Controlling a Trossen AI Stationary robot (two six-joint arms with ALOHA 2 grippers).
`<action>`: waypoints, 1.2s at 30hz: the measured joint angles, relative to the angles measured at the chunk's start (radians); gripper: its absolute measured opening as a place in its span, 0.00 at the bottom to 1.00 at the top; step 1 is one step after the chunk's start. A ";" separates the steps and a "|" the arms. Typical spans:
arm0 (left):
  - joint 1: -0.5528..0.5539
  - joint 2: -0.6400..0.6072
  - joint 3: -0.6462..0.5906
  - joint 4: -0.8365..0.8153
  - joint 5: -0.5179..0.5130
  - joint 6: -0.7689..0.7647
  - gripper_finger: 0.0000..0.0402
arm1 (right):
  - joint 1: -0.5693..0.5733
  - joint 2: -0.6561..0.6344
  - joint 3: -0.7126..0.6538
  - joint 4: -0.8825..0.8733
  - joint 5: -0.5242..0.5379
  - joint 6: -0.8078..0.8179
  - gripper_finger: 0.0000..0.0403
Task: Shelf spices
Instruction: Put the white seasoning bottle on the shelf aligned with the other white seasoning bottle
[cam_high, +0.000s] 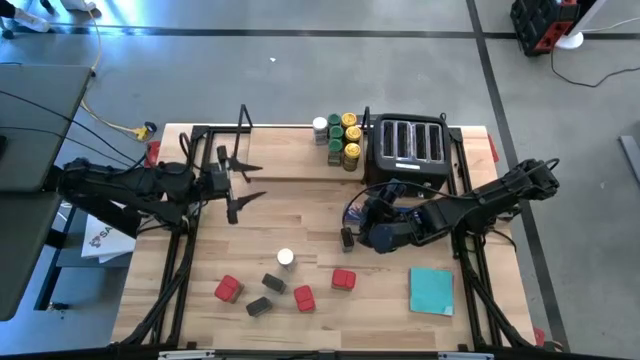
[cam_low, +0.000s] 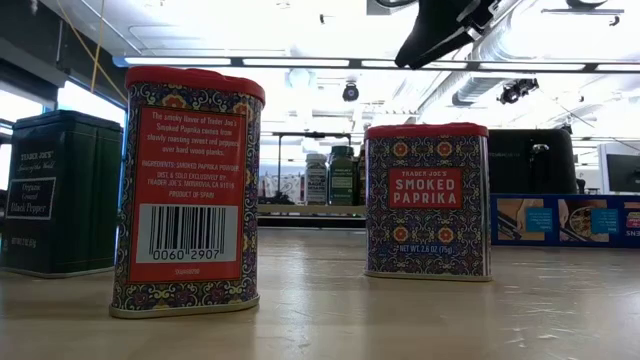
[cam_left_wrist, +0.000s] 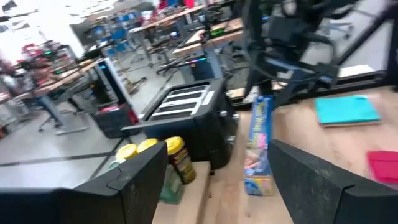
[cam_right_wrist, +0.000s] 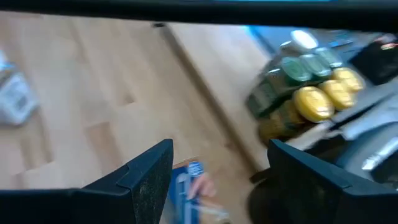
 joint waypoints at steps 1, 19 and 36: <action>-0.017 0.000 0.000 0.000 0.000 0.000 0.68 | 0.000 0.000 0.000 0.008 -0.024 -0.004 0.64; -0.092 0.093 0.000 -0.175 -0.002 -0.288 0.68 | -0.087 0.166 0.001 0.668 -0.487 -0.435 0.64; -0.173 0.258 0.000 -0.200 -0.009 -0.445 0.68 | -0.066 0.586 0.258 0.858 -0.581 -0.347 0.64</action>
